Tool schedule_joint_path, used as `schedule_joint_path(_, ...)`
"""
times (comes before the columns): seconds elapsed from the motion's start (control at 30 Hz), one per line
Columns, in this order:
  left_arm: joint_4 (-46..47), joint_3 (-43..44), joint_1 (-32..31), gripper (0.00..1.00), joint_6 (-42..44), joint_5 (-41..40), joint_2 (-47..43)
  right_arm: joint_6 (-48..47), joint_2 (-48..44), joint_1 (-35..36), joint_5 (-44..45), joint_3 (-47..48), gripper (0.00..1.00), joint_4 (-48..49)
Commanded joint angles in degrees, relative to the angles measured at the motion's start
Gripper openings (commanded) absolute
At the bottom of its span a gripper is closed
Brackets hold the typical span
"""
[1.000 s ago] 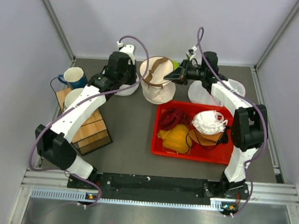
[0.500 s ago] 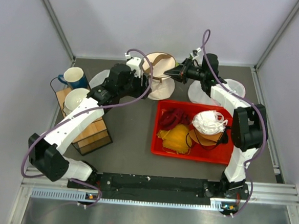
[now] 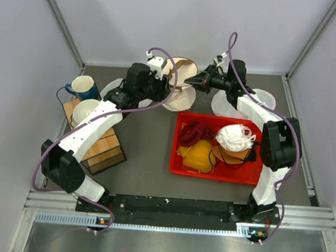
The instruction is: Unzip the laundry bag and remove the bra
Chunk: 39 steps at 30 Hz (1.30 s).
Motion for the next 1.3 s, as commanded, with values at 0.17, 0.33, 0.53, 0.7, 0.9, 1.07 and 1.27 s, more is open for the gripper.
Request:
schedule_joint_path(0.17, 2.54, 3.38, 0.51, 0.49, 1.94, 0.14, 0.68, -0.06, -4.32, -0.12, -0.63, 0.63, 0.00, 3.84)
schedule_joint_path(0.33, 3.50, 3.82, 0.60, 0.49, 2.38, -0.91, 1.73, 3.10, -3.79, -0.03, -2.03, -0.08, 0.00, 8.40)
schedule_joint_path(0.53, 3.95, 5.05, 0.60, 0.50, 2.82, 0.15, 3.14, 5.21, -3.53, -0.12, -2.48, -0.69, 0.00, 10.96)
schedule_joint_path(0.7, 4.30, 5.58, 0.60, 0.47, 3.08, -0.64, 3.05, 6.01, -3.44, -0.12, -3.10, -0.52, 0.00, 11.93)
schedule_joint_path(0.9, 6.14, 3.74, 0.69, 0.39, 2.99, -0.99, 0.77, 5.83, -3.35, -0.12, -3.27, -0.69, 0.00, 12.36)
schedule_joint_path(1.07, 5.44, 3.56, 0.69, 0.19, 3.26, -1.70, -0.46, 7.24, -2.47, -0.03, -4.59, -1.22, 0.00, 14.83)
schedule_joint_path(1.27, 4.22, 3.55, 0.78, 0.00, 4.05, -4.33, -1.78, 6.10, -2.03, -0.12, -5.03, -1.75, 0.00, 14.48)
